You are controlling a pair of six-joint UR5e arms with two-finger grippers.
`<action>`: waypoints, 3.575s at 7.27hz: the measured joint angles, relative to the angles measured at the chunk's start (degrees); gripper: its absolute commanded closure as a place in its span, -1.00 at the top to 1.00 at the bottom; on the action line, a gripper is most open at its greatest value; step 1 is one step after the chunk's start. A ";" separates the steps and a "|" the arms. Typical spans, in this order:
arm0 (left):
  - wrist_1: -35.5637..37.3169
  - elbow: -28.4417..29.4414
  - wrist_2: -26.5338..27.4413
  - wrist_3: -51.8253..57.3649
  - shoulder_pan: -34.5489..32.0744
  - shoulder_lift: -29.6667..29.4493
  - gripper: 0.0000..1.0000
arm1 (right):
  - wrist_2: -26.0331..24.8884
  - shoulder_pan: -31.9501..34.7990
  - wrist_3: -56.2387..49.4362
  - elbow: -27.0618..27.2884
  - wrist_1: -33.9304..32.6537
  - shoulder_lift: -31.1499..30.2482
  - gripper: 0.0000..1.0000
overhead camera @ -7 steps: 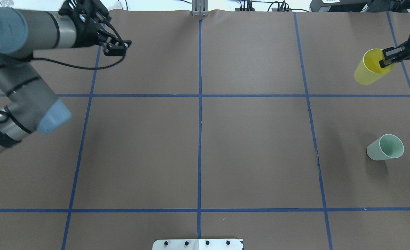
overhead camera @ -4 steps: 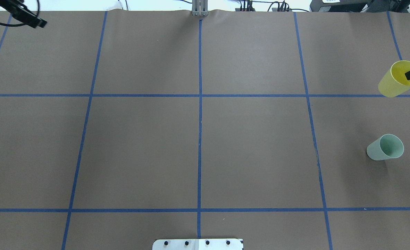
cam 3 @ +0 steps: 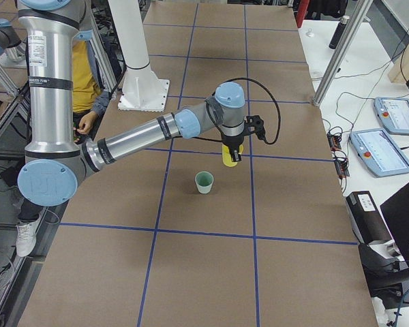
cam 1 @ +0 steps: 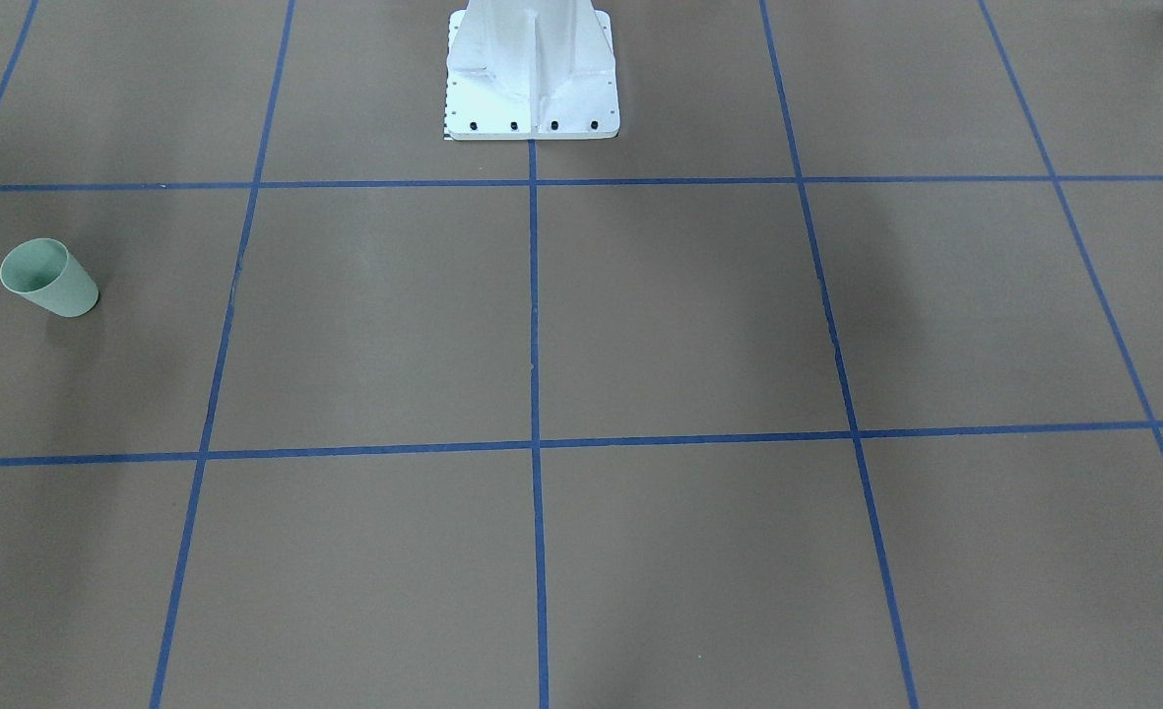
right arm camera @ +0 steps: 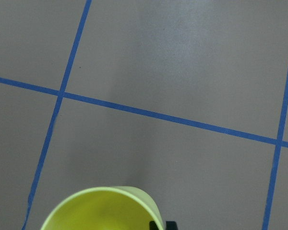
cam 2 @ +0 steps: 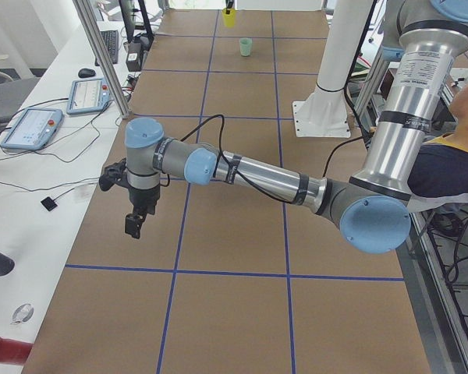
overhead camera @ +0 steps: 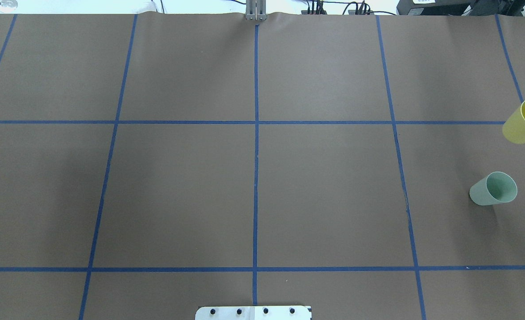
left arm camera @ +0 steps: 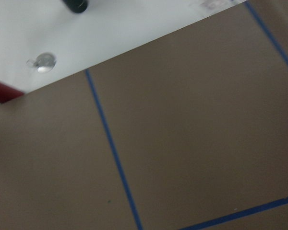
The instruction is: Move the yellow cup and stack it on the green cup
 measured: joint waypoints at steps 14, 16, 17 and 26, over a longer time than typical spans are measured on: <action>0.86 -18.47 -11.56 15.11 -2.00 25.40 1.00 | -0.02 -10.61 14.68 -4.26 29.67 -15.63 -1.00; 0.86 -18.49 -11.59 15.11 -2.00 25.40 1.00 | -1.11 -10.91 14.88 -4.35 30.15 -16.59 -1.00; 0.86 -18.49 -11.58 15.11 -1.99 25.40 1.00 | -1.79 -10.93 14.82 -4.47 30.20 -16.94 -1.00; 0.86 -18.56 -11.50 15.11 -2.00 25.40 1.00 | -2.76 -12.52 15.10 -6.04 30.22 -14.85 -0.96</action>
